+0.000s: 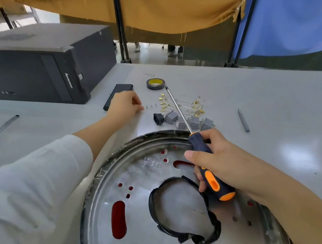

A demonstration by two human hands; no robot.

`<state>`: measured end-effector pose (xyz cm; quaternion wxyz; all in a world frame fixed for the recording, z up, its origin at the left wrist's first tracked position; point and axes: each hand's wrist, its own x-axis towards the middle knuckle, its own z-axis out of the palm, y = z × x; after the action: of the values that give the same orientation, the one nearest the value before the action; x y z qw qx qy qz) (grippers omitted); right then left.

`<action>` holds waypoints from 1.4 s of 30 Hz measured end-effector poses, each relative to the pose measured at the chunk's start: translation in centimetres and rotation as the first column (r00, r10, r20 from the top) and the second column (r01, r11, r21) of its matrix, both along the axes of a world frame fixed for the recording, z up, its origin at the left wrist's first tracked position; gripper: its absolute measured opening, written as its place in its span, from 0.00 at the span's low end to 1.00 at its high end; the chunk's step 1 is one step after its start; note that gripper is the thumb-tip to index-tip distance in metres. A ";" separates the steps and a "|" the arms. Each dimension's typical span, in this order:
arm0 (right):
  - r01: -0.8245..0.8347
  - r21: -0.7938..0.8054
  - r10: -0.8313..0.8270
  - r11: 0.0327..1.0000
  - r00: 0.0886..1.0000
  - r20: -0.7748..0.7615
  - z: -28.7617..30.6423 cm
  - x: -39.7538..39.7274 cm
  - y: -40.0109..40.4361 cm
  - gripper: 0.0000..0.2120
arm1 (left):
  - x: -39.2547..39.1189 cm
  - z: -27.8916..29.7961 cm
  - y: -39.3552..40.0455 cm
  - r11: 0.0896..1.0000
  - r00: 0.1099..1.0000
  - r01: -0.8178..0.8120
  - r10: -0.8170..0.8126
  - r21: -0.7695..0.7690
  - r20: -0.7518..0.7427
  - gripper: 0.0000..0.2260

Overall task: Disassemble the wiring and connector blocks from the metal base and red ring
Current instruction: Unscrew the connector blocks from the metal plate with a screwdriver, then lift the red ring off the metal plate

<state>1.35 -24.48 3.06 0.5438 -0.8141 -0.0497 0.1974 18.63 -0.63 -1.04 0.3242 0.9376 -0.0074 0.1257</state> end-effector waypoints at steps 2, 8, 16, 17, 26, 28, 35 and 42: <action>-0.002 -0.010 0.002 1.000 1.000 0.004 -0.1 0.0 0.0 0.12 | 0.8 0.5 0.2 0.997 0.999 0.037 -0.034 0.071 -0.040 0.01; 0.024 0.022 -0.025 0.999 0.999 0.022 -0.3 0.1 0.1 0.11 | 2.0 1.2 0.3 0.925 0.986 0.135 -0.091 0.355 -0.136 0.07; 0.016 0.042 -0.017 0.999 0.999 0.038 -0.7 0.0 0.3 0.14 | 1.7 2.2 -0.8 0.804 0.978 0.205 -0.143 0.558 -0.154 0.17; 0.007 0.032 -0.008 0.999 0.999 0.032 -0.6 0.2 0.2 0.14 | 1.7 2.3 -0.9 0.816 0.977 0.208 -0.144 0.540 -0.158 0.18; -0.026 -0.028 0.027 0.999 1.000 0.009 0.0 0.6 0.3 0.14 | 1.5 1.4 -0.6 0.949 0.987 0.150 -0.130 0.279 -0.090 0.22; -0.021 -0.018 0.021 1.000 1.000 0.008 0.0 0.6 0.3 0.14 | 1.6 1.2 -0.6 0.972 0.990 0.131 -0.117 0.196 -0.084 0.25; -0.015 0.001 0.015 1.000 1.000 0.014 -0.1 0.5 0.2 0.13 | 0.9 1.4 -0.1 0.999 0.997 0.046 -0.048 -0.024 -0.060 0.32; 0.061 0.060 -0.063 0.996 0.997 0.040 0.3 -0.2 0.6 0.12 | -6.2 6.0 -0.9 0.925 0.949 0.178 -0.251 -0.336 -0.188 0.06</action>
<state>1.16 -23.88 3.31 0.5724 -0.8028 -0.0416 0.1618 12.44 -1.57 4.93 0.4798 0.8755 -0.0534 -0.0196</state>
